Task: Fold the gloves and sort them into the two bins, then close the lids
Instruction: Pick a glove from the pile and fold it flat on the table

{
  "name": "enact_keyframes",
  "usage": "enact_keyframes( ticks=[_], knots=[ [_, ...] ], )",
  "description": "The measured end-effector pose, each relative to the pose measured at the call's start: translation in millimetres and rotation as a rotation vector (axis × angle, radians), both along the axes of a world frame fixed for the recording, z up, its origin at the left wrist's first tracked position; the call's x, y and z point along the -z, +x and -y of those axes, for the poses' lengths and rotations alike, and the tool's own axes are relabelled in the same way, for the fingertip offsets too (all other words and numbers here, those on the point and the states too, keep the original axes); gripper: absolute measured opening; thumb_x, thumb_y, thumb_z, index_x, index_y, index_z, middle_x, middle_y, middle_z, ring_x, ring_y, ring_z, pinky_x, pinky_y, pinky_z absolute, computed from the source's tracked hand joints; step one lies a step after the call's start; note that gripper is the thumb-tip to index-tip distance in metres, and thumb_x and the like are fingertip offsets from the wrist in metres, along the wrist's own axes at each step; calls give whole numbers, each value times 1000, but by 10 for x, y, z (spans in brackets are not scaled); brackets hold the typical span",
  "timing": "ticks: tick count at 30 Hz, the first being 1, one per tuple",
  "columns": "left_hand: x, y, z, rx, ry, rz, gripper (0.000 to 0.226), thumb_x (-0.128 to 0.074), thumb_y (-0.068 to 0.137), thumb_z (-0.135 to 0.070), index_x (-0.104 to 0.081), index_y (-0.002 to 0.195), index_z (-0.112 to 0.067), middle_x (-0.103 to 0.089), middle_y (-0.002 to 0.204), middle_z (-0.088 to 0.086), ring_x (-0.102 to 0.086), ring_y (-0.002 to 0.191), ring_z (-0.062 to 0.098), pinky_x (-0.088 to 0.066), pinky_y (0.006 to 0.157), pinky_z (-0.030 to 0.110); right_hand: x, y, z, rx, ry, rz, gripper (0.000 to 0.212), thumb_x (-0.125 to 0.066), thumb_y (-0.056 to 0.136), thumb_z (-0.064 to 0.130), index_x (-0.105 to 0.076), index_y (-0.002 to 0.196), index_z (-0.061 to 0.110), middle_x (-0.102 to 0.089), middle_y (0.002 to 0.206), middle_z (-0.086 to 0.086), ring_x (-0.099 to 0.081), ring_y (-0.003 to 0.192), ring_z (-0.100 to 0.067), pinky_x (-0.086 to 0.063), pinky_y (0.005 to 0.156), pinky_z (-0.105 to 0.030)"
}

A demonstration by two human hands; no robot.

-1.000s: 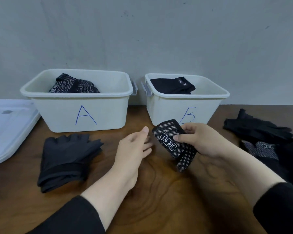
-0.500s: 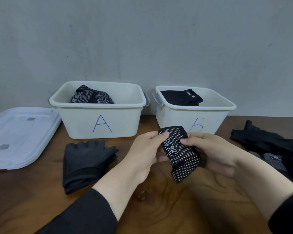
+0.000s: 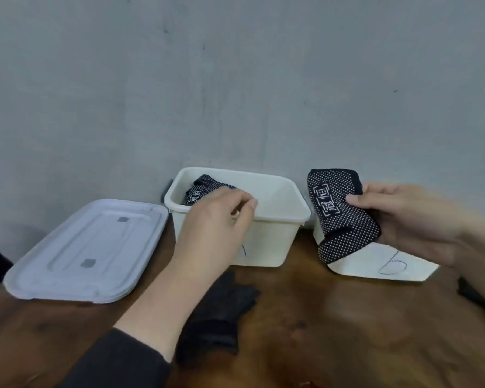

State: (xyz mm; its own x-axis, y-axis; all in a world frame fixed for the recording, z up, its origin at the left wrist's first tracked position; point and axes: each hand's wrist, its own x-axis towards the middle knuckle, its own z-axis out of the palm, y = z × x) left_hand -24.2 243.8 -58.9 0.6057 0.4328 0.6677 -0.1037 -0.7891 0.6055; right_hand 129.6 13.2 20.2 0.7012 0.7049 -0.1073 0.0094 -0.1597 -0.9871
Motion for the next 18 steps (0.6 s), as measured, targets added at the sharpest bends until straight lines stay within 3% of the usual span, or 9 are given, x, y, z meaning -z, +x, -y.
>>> enact_keyframes(
  ticks=[2, 5, 9, 15, 18],
  knots=[
    [26, -48, -343, -125, 123, 16, 17, -57, 97, -24, -73, 93, -18, -67, 91, -8, -58, 87, 10, -43, 76, 25, -84, 41, -328, 12, 5, 10, 36, -69, 85, 17, -62, 112, -5, -70, 123, -18, -66, 114, -33, -57, 96, -43],
    [86, -63, -704, -184, 159, -107, 12, -63, 95, -21, -74, 98, -19, -67, 97, -5, -59, 92, 15, -36, 74, 22, -131, 115, -889, 29, 5, 10, 3, -65, 93, 11, -65, 92, 8, -74, 101, -14, -68, 90, -29, -62, 71, -39],
    [164, -28, -858, -128, 170, -216, 18, -62, 96, -30, -74, 104, -19, -68, 105, -5, -60, 99, 17, -39, 81, 24, 16, 289, -1591, 79, -70, 17, 5, -65, 96, 6, -66, 100, 8, -75, 98, -10, -71, 85, -22, -61, 83, -37],
    [192, -1, -932, -96, 156, -183, 19, -62, 95, -36, -74, 102, -23, -67, 100, -6, -60, 93, 18, -44, 83, 32, 353, 444, -2248, 115, -212, 16, 11, -67, 95, 4, -63, 105, 2, -73, 86, -13, -72, 60, -19, -62, 55, -31],
    [194, -6, -959, -70, 114, -183, 21, -62, 94, -38, -74, 105, -24, -66, 102, -7, -60, 95, 17, -46, 84, 34, 513, 510, -2367, 107, -471, 283, 28, -76, 91, 17, -65, 104, -5, -72, 92, -23, -69, 64, -27, -64, 72, -44]
  ],
)
